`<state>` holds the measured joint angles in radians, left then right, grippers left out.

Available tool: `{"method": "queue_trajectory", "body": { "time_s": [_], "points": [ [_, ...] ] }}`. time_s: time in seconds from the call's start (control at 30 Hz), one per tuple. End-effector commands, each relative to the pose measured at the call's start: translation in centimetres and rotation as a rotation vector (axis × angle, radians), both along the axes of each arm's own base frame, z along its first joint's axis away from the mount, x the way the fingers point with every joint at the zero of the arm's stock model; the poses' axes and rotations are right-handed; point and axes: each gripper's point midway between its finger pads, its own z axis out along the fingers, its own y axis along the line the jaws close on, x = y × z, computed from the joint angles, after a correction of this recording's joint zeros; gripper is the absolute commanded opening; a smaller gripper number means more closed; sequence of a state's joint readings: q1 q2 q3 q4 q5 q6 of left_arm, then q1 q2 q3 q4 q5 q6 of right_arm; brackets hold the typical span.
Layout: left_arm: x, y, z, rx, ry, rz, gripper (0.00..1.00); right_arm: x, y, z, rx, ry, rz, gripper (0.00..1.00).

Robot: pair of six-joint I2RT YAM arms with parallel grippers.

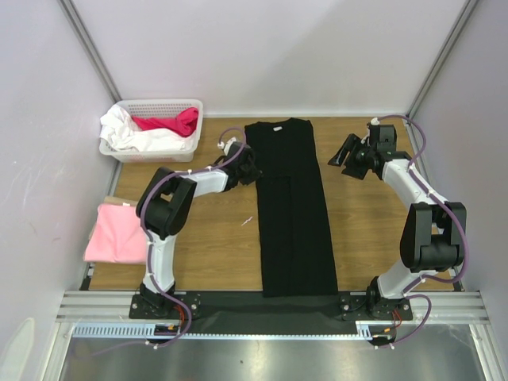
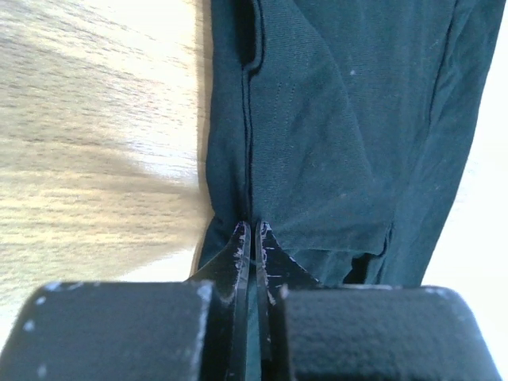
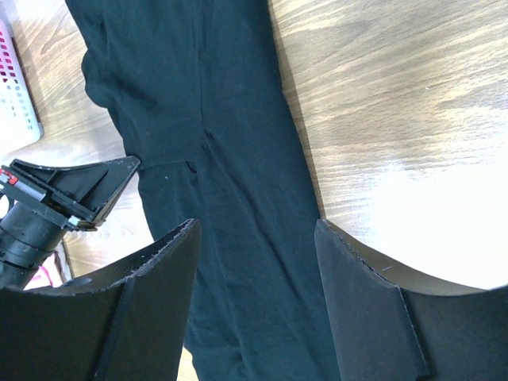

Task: Fold and stack the t-shirts
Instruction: Fold the tshirt

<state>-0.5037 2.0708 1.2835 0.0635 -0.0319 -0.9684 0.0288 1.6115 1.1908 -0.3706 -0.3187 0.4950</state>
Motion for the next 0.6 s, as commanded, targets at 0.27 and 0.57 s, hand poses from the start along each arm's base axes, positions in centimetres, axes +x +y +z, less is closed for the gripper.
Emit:
{"method": "queue_trajectory", "body": {
  "time_s": [0.27,0.57],
  "points": [
    [0.3,0.6,9.2,0.070,-0.189,-0.073,0.61,-0.2,1.0,1.0,0.000,-0.033,0.083,0.69],
    [-3.5,0.8,16.4,0.100,-0.344,-0.275,0.76,-1.9,3.9,1.8,0.012,-0.093,0.203,0.73]
  ]
}}
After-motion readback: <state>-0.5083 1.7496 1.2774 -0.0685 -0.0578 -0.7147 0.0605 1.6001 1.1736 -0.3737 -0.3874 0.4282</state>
